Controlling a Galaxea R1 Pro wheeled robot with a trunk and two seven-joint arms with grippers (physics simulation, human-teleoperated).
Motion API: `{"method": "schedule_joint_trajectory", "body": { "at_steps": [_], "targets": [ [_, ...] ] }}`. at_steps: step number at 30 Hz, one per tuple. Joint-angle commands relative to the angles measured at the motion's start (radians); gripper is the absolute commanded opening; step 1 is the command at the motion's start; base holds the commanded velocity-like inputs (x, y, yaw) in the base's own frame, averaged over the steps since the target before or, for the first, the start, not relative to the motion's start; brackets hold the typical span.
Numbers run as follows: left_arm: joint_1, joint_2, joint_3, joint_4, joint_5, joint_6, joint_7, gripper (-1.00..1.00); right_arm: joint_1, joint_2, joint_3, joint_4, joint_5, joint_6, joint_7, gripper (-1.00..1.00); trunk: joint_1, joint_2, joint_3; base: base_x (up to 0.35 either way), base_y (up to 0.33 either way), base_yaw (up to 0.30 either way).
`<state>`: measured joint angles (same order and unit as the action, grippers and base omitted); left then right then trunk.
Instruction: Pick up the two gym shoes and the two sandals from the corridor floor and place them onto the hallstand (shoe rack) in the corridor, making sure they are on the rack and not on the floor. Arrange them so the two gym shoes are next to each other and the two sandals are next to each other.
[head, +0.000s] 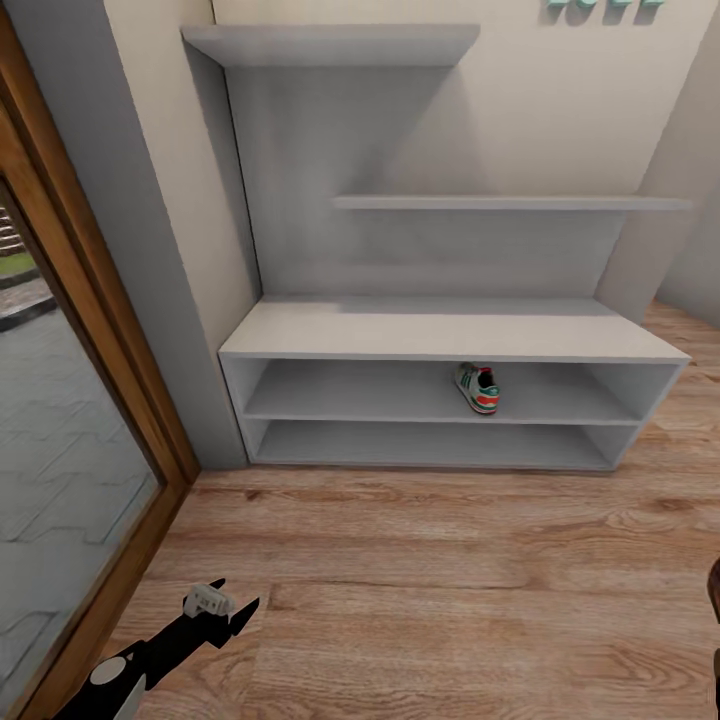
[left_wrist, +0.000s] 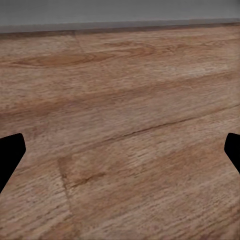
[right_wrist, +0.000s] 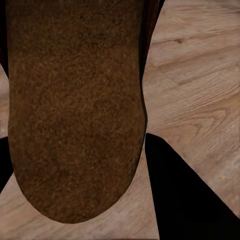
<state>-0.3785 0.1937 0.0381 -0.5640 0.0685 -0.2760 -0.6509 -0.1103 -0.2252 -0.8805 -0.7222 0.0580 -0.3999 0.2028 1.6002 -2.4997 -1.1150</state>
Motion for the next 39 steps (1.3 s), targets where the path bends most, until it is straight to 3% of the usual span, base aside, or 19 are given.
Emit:
{"method": "schedule_joint_trajectory", "body": {
  "at_steps": [1, 4, 5, 8, 9, 10, 11, 13, 17, 22, 27, 31, 39],
  "targets": [
    [0.000, 0.000, 0.002, 0.001, 0.007, 0.001, -0.007, 1.00, -0.002, 0.018, -0.008, -0.016, 0.013, -0.002, 0.007, -1.00, 0.000, 0.000, -0.001, 0.000, 0.000, 0.000],
    [0.000, 0.000, 0.002, 0.000, 0.008, 0.001, -0.008, 1.00, -0.002, 0.075, -0.008, -0.062, 0.077, -0.002, 0.005, -1.00, 0.000, 0.000, -0.001, 0.000, 0.000, 0.000],
    [0.000, 0.000, 0.001, -0.001, 0.008, 0.001, -0.010, 1.00, -0.002, 0.112, -0.009, -0.074, 0.127, -0.001, 0.004, -1.00, 0.000, 0.000, -0.001, 0.000, 0.000, 0.000],
    [0.000, -0.001, 0.000, -0.004, 0.009, 0.002, -0.013, 1.00, -0.002, 0.132, -0.009, -0.076, 0.155, -0.001, 0.004, -1.00, 0.000, 0.000, -0.001, 0.000, 0.000, 0.000],
    [0.001, -0.001, 0.000, -0.005, 0.008, 0.001, -0.015, 1.00, -0.002, 0.148, 0.072, -0.075, 0.177, 0.002, 0.002, -1.00, 0.000, 0.000, -0.001, 0.000, 0.000, 0.000],
    [0.001, -0.001, -0.001, -0.006, 0.005, -0.001, -0.017, 1.00, -0.004, 0.167, 0.201, -0.073, 0.203, 0.009, -0.001, -1.00, 0.000, 0.000, -0.001, 0.000, 0.000, 0.000],
    [-0.001, 0.000, -0.001, -0.007, 0.002, -0.003, -0.018, 1.00, -0.035, 0.180, 0.299, -0.071, 0.219, 0.073, -0.007, -1.00, 0.000, 0.000, -0.001, 0.000, 0.000, 0.000],
    [-0.007, 0.002, -0.001, -0.008, -0.002, -0.004, -0.019, 1.00, -0.150, 0.205, 0.425, -0.056, 0.237, 0.287, -0.018, -1.00, 0.000, 0.000, -0.001, 0.000, 0.000, 0.000],
    [-0.008, 0.002, -0.002, -0.008, -0.004, -0.007, -0.021, 1.00, -0.269, 0.242, 0.502, -0.004, 0.245, 0.446, -0.022, -1.00, 0.000, 0.000, -0.001, 0.000, 0.000, 0.000],
    [-0.010, 0.003, -0.004, -0.008, -0.007, -0.007, -0.032, 1.00, -0.398, 0.301, 0.599, 0.071, 0.250, 0.506, -0.028, -1.00, 0.000, 0.000, -0.001, 0.000, 0.000, 0.000],
    [-0.011, 0.002, -0.009, -0.008, -0.008, -0.005, -0.058, 1.00, -0.513, 0.354, 0.657, 0.128, 0.252, 0.526, -0.076, -1.00, 0.000, 0.000, -0.001, 0.000, 0.000, 0.000],
    [-0.011, 0.002, -0.011, -0.008, -0.008, -0.005, -0.066, 1.00, -0.598, 0.395, 0.677, 0.187, 0.252, 0.568, -0.125, -1.00, 0.000, 0.000, -0.001, 0.000, 0.000, 0.000],
    [-0.012, 0.001, -0.012, -0.010, -0.007, -0.005, -0.097, 1.00, -0.746, 0.400, 0.688, 0.260, 0.250, 0.637, -0.174, -1.00, 0.000, 0.000, -0.001, 0.000, 0.000, 0.000]
  ]
}}
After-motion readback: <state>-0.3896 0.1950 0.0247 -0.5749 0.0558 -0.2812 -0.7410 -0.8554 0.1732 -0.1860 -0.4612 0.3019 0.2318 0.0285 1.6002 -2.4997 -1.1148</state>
